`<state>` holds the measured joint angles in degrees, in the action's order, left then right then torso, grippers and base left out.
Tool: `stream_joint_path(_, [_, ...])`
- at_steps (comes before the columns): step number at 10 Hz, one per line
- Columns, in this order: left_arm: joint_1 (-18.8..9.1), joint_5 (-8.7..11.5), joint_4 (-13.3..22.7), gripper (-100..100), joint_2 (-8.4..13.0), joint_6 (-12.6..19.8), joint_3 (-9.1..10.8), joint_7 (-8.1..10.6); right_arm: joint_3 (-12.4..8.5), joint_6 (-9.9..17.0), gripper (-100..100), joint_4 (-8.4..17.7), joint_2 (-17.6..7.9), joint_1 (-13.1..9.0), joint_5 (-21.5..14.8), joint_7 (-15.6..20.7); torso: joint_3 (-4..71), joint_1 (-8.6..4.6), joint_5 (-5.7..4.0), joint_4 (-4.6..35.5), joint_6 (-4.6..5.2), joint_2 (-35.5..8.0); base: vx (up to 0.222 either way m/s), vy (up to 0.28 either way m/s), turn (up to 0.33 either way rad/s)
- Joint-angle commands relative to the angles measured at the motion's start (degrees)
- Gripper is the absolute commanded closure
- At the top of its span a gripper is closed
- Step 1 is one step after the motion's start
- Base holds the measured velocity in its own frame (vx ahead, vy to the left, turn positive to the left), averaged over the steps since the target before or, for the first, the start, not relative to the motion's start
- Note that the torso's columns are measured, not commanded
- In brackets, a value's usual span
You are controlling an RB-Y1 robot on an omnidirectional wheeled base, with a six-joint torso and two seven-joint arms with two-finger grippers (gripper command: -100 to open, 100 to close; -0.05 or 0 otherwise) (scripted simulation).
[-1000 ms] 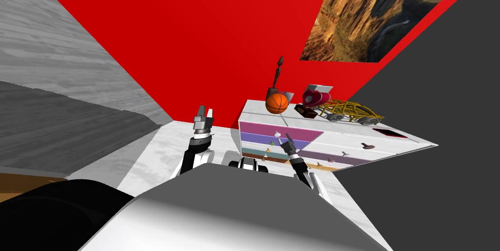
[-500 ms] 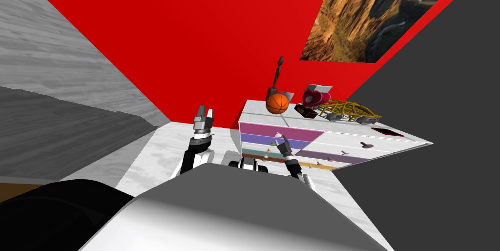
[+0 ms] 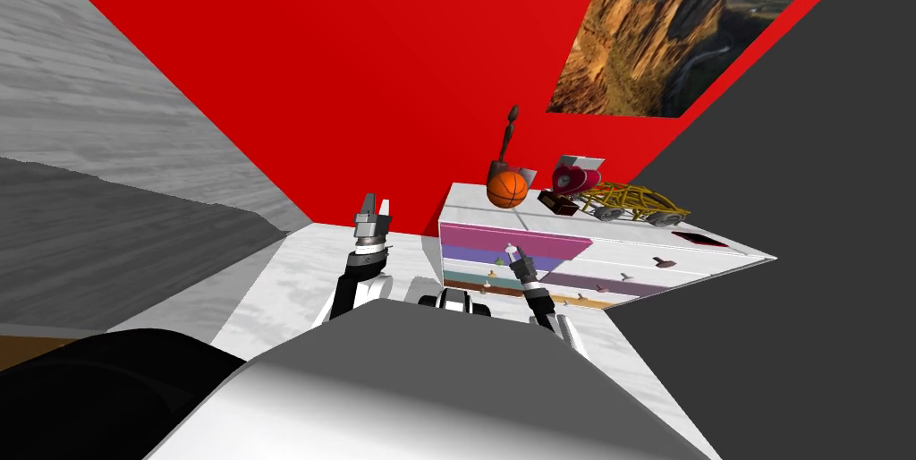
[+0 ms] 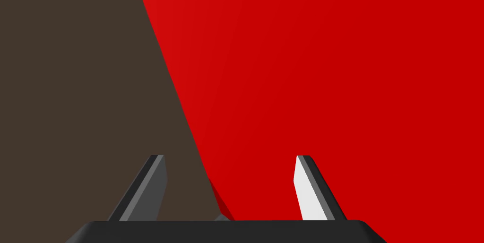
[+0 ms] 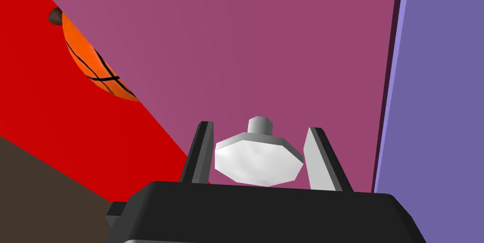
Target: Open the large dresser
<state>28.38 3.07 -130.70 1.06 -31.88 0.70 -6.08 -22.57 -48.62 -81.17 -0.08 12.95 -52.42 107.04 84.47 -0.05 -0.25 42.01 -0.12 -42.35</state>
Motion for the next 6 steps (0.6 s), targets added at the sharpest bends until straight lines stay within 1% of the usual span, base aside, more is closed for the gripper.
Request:
stream_joint_path(1, [0.0,0.0,0.0,0,0.0,0.0,0.0,0.0,0.44,0.13,100,-0.1,-0.34,0.82,-0.29,-0.81,0.03,0.04,0.02,0.01,-0.01,0.06,-0.202,0.019,-0.03])
stream_joint_path(2, [0.0,0.0,0.0,0,0.0,0.0,0.0,0.0,0.53,0.15,100,-0.29,-0.55,0.98,-0.33,-1.13,0.12,0.06,0.04,0.02,-0.05,0.22,-0.201,0.004,-0.021])
stream_joint_path(3, [0.0,0.0,0.0,0,0.0,0.0,0.0,0.0,0.31,0.22,100,-0.54,-0.48,0.71,-0.22,-0.88,0.21,0.05,0.09,0.04,-0.04,0.3,-0.099,-0.001,-0.008])
stream_joint_path(4, [0.01,0.0,0.0,0,0.0,0.0,0.0,0.0,0.57,0.07,100,-0.56,-0.71,1.33,-0.38,-1.32,0.37,0.05,0.2,0.12,0.02,0.57,-0.121,-0.005,-0.02])
stream_joint_path(6, [0.0,0.0,0.0,0,0.0,0.0,0.0,0.0,0.75,-0.08,100,-0.58,-0.87,1.7,-0.46,-1.57,0.09,-0.03,0.07,0.04,0.08,0.12,-0.182,0.005,-0.023])
